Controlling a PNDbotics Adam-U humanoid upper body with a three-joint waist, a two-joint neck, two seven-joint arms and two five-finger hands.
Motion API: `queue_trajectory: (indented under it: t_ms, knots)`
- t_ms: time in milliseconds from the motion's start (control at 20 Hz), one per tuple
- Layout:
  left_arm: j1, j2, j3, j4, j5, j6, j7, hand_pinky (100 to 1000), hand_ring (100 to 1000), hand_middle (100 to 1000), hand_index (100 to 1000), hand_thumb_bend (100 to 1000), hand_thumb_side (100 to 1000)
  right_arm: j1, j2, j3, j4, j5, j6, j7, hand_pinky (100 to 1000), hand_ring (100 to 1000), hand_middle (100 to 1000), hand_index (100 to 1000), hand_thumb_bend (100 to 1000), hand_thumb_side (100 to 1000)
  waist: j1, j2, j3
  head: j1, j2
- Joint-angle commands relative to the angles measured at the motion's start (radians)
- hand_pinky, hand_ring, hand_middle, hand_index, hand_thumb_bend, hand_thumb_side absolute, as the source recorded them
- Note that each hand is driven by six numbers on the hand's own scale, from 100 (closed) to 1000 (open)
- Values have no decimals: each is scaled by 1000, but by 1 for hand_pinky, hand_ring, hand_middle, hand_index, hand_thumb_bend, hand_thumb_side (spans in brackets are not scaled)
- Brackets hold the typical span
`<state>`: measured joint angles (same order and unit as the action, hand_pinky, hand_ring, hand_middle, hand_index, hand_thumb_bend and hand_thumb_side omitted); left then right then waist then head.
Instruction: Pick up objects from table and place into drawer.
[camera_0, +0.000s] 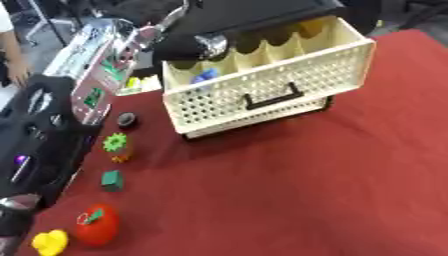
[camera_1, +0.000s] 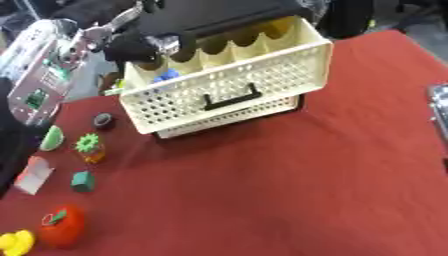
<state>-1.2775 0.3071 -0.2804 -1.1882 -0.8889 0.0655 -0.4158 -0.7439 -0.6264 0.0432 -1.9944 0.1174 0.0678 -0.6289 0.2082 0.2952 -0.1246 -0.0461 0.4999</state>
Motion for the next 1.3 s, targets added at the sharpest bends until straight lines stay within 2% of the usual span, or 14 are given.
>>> queue_trajectory:
  t_ms: [50,200,250,300,350,450,500,650,700,750,850,1050,1200,1300]
  knots:
    - [-17,30,22,-12,26,7,-4,652,832,835,989,378,1000,-13,-11,-8,-6,-7,1,-4,515,600,587,725,100,468,-8,-25,2,-1,0]
    - [-17,45,32,-75,34,7,38,636,811,814,981,274,989,-8,-11,-9,-6,-6,3,-4,515,600,587,725,100,468,-8,-26,8,-4,4]
    - [-16,55,37,-110,34,9,59,620,795,799,973,191,974,-6,-12,-10,-6,-5,3,-5,515,600,587,725,100,468,-9,-27,10,-6,5]
    - [-14,66,46,-153,33,19,90,610,783,789,966,189,953,-3,-13,-10,-6,-5,3,-6,515,600,587,725,100,469,-10,-28,14,-8,7]
    - [-10,76,56,-196,33,35,122,595,769,775,955,148,937,-1,-14,-11,-6,-4,4,-6,515,600,587,725,100,469,-11,-29,17,-9,9]
    - [-3,93,72,-270,42,74,183,589,760,764,943,145,929,3,-16,-12,-6,-3,4,-8,515,600,587,725,100,469,-13,-32,23,-9,12]
    - [-1,104,81,-302,45,95,212,560,733,737,911,100,887,6,-17,-14,-6,-3,4,-9,515,600,587,725,100,469,-15,-34,26,-10,15]
    - [15,129,103,-390,73,159,295,528,698,702,878,100,877,12,-21,-16,-6,-2,5,-13,515,601,587,725,100,469,-23,-39,36,-12,21]
    - [21,136,106,-414,88,179,317,477,647,650,838,100,846,13,-22,-17,-6,-2,5,-13,515,601,587,725,100,469,-25,-40,39,-13,24]
    - [34,150,120,-452,115,209,353,462,630,632,827,100,834,16,-24,-18,-6,-1,5,-14,516,601,587,725,100,469,-30,-42,45,-16,29]
    - [73,184,142,-544,183,268,432,372,550,555,773,100,771,23,-29,-21,-6,0,5,-18,517,601,587,726,100,468,-40,-46,57,-24,40]
    - [195,254,191,-755,365,358,612,355,528,552,765,100,739,37,-36,-27,-6,0,2,-27,517,602,588,726,100,470,-62,-51,80,-40,58]
    - [276,277,223,-805,525,348,760,381,536,556,767,100,766,45,-36,-32,-6,-1,-2,-34,519,605,592,727,100,474,-81,-52,94,-36,72]
    - [329,291,237,-810,635,296,865,413,549,566,772,100,797,51,-37,-35,-6,-4,-9,-41,527,610,596,731,100,476,-95,-53,105,-30,82]
